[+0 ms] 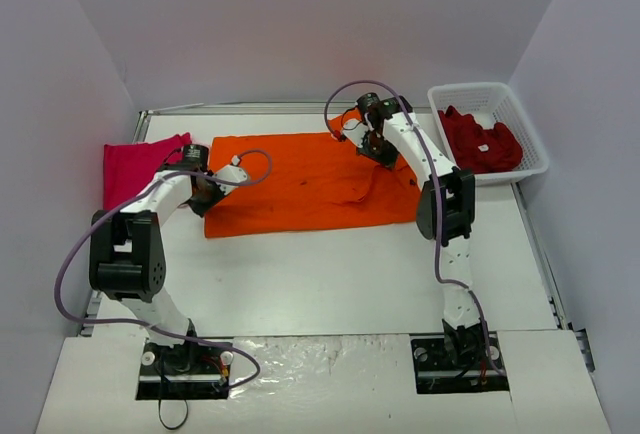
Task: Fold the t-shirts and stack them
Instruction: Fold the flattened tshirt in 1/3 of the way
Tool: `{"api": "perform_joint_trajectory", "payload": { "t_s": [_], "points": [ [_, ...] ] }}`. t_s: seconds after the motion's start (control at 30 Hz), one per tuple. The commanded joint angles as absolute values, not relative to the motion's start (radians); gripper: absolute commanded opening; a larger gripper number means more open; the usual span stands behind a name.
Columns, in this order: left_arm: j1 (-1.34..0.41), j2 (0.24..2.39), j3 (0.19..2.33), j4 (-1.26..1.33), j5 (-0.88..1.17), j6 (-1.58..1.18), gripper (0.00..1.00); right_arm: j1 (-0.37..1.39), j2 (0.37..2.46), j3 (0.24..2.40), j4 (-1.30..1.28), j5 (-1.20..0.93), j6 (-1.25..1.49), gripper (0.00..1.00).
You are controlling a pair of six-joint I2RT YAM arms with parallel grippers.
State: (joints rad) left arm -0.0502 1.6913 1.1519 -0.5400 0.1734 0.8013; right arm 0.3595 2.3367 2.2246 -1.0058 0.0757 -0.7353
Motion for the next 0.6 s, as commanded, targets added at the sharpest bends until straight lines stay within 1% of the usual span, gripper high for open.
{"api": "perform_joint_trajectory", "payload": {
  "t_s": [0.0, 0.13, 0.17, 0.2, 0.3, 0.37, 0.43, 0.53, 0.57],
  "points": [
    [-0.04, 1.697, 1.198, -0.532, 0.155, 0.813, 0.02, 0.35, 2.35, 2.263, -1.042, 0.109, -0.75, 0.0],
    [-0.04, 1.713, 1.21, -0.531, 0.147, 0.808, 0.03, 0.348, 2.368, 2.275, -1.029, 0.115, -0.749, 0.0],
    [-0.04, 1.716, 1.212, -0.532, 0.146, 0.808, 0.04, 0.348, 2.372, 2.278, -1.02, 0.118, -0.747, 0.04],
    [-0.038, 1.718, 1.215, -0.532, 0.144, 0.807, 0.06, 0.348, 2.373, 2.279, -1.014, 0.12, -0.744, 0.07],
    [-0.04, 1.727, 1.218, -0.535, 0.141, 0.807, 0.08, 0.345, 2.388, 2.293, -0.996, 0.133, -0.738, 0.07],
    [-0.04, 1.73, 1.22, -0.537, 0.141, 0.805, 0.12, 0.344, 2.405, 2.306, -0.988, 0.135, -0.739, 0.07],
    [-0.038, 1.733, 1.221, -0.537, 0.138, 0.804, 0.17, 0.344, 2.427, 2.33, -0.98, 0.137, -0.739, 0.1],
    [-0.04, 1.735, 1.216, -0.529, 0.126, 0.796, 0.21, 0.344, 2.459, 2.373, -0.957, 0.15, -0.739, 0.17],
    [-0.04, 1.735, 1.215, -0.528, 0.123, 0.795, 0.22, 0.342, 2.467, 2.382, -0.948, 0.158, -0.739, 0.17]
  ]
}}
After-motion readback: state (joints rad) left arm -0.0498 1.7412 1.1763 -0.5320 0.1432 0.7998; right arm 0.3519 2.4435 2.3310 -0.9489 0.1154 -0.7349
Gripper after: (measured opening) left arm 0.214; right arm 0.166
